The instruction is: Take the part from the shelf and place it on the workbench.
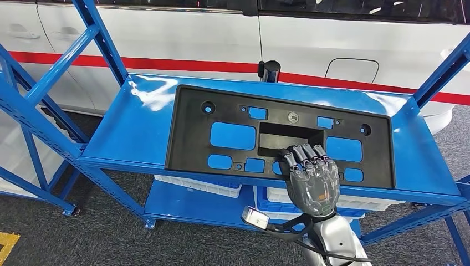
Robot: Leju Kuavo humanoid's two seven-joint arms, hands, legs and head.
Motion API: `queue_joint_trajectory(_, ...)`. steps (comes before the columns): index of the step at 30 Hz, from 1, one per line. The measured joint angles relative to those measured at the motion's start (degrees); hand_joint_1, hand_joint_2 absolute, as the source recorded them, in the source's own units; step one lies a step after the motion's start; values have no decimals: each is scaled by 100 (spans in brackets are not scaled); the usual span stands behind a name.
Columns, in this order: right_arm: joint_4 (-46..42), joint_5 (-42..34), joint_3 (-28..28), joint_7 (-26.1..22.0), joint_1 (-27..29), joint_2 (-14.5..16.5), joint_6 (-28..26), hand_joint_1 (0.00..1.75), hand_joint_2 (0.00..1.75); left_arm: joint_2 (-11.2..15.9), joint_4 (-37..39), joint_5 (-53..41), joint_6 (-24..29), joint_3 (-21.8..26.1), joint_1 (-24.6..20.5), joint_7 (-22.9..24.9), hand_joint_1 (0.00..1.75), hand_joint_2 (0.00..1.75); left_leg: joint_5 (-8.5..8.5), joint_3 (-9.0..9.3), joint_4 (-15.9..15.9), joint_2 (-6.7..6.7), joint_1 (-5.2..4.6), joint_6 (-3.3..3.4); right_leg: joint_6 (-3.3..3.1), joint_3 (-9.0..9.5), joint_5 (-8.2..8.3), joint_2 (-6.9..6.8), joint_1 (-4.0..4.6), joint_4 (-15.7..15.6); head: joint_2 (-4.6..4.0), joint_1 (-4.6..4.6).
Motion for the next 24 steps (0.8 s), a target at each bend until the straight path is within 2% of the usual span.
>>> queue_joint_trajectory(5,-232,-203,120,-120,22,-61,-66,175,175,-3,0,63,26,20,2,-6,0,175,-25,-7,18,0,-11,34,15,13,-2,0,-41,-11,0,-1)
queue_joint_trajectory(8,-328,-314,197,-197,65,-104,-163,175,175,-11,0,112,62,68,3,-8,0,175,-3,8,-10,2,-11,85,44,25,10,1,-45,-30,0,-3)
queue_joint_trajectory(10,-407,-378,227,-234,106,-143,-226,175,175,-33,0,125,91,97,3,-14,0,175,68,61,-110,20,25,134,56,-33,-67,-7,-34,89,0,2)
queue_joint_trajectory(11,-446,-409,233,-251,124,-166,-242,175,175,-45,0,126,103,103,3,-18,0,175,97,86,-156,31,50,151,45,-132,-180,-12,-31,298,0,9)
queue_joint_trajectory(13,-500,-457,244,-277,164,-216,-259,175,175,-59,1,124,119,109,5,-21,0,175,115,93,-177,48,70,167,27,-467,-489,-16,-59,1000,0,21)
queue_joint_trajectory(14,-513,-469,249,-283,189,-238,-262,175,175,-63,1,124,120,111,7,-21,0,175,114,88,-175,52,74,163,42,-626,-600,-17,-77,1331,0,24)
queue_joint_trajectory(15,-521,-473,255,-285,216,-258,-264,175,175,-66,2,123,121,115,8,-21,0,175,114,84,-172,55,80,154,80,-704,-633,-18,-101,1494,0,22)
queue_joint_trajectory(16,-530,-474,261,-285,238,-273,-265,175,175,-66,2,122,121,119,8,-21,0,175,112,80,-166,55,92,138,138,-677,-581,-20,-129,1447,0,22)
queue_joint_trajectory(18,-555,-475,274,-285,257,-295,-266,175,175,-67,2,122,121,128,8,-21,0,175,92,73,-121,52,133,69,284,-299,-291,-40,-198,718,0,24)
queue_joint_trajectory(19,-567,-476,279,-285,259,-302,-266,175,175,-63,1,122,124,134,6,-21,0,175,73,62,-85,48,137,20,326,-120,-169,-45,-204,370,0,32)
queue_joint_trajectory(20,-585,-478,284,-286,260,-308,-266,175,175,-60,1,121,126,139,5,-21,0,175,53,50,-48,44,137,-33,320,11,-86,-42,-198,126,0,36)
queue_joint_trajectory(21,-601,-480,289,-286,262,-315,-266,175,175,-57,0,120,128,144,4,-21,0,175,39,39,-20,42,129,-75,280,53,-63,-35,-186,46,0,37)
queue_joint_trajectory(22,-613,-481,296,-286,265,-321,-266,175,175,-55,0,119,130,150,2,-21,0,175,37,32,-11,38,124,-109,225,46,-52,-20,-164,69,0,35)
queue_joint_trajectory(24,-632,-482,312,-287,267,-331,-266,175,175,-55,0,118,131,155,3,-21,0,175,30,17,11,38,152,-153,131,37,-25,-13,-177,72,0,27)
